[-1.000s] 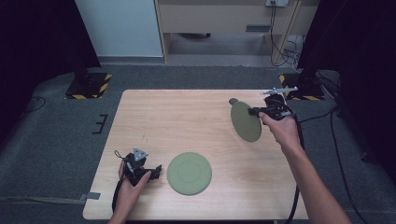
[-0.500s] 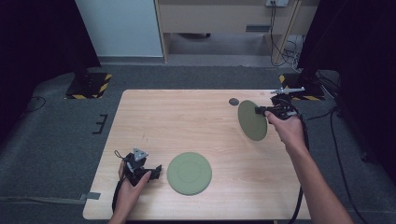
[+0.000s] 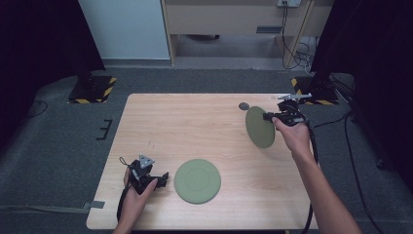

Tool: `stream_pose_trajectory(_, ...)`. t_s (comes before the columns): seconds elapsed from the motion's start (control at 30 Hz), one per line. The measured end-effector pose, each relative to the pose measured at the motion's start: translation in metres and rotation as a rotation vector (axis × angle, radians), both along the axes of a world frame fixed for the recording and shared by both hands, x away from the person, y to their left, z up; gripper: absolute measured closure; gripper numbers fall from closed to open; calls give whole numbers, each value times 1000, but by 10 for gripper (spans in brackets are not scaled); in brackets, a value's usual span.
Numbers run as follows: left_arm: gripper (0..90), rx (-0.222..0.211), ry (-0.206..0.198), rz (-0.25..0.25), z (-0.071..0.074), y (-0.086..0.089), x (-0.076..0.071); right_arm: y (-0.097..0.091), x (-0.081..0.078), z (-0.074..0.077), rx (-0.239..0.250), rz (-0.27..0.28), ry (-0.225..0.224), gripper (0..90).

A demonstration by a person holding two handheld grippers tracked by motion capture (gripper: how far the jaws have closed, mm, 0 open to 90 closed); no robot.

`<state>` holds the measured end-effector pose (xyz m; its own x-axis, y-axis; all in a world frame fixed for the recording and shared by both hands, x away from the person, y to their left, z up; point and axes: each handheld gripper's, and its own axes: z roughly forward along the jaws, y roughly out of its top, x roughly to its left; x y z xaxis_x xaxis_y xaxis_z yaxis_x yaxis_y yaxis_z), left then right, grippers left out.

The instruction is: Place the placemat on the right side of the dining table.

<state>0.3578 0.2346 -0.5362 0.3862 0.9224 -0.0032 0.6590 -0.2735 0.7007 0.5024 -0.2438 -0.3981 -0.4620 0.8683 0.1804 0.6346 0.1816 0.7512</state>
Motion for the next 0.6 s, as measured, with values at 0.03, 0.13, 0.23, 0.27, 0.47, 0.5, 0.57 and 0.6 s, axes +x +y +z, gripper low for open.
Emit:
stream_pose_trajectory(0.03, 11, 0, 0, 0, 0, 0, 0, -1, 1, -2, -3, -2, 6, 856)
stream_pose_trajectory(0.13, 10, -1, 0, 0, 0, 0, 0, -6, 2, -8, -2, -17, 12, 856)
stream_pose_trajectory(0.23, 9, 0, 0, 2, 0, 0, 0, -15, 2, -10, 1, -33, 20, 856)
stream_pose_trajectory(0.27, 9, 0, 0, 2, 0, 0, 0, -22, 2, -12, -7, -44, 21, 856)
stream_pose_trajectory(0.47, 14, -4, 0, 3, 0, 0, 0, -48, 5, -24, 11, -97, 33, 855)
stream_pose_trajectory(0.5, 14, -7, 0, 3, 0, 1, 0, -48, 5, -24, 11, -97, 33, 855)
stream_pose_trajectory(0.57, 19, 0, 0, 11, 0, 4, 1, -62, 7, -34, 56, -119, 52, 854)
stream_pose_trajectory(0.6, 19, 0, 0, 11, 0, 4, 1, -62, 7, -34, 56, -119, 52, 854)
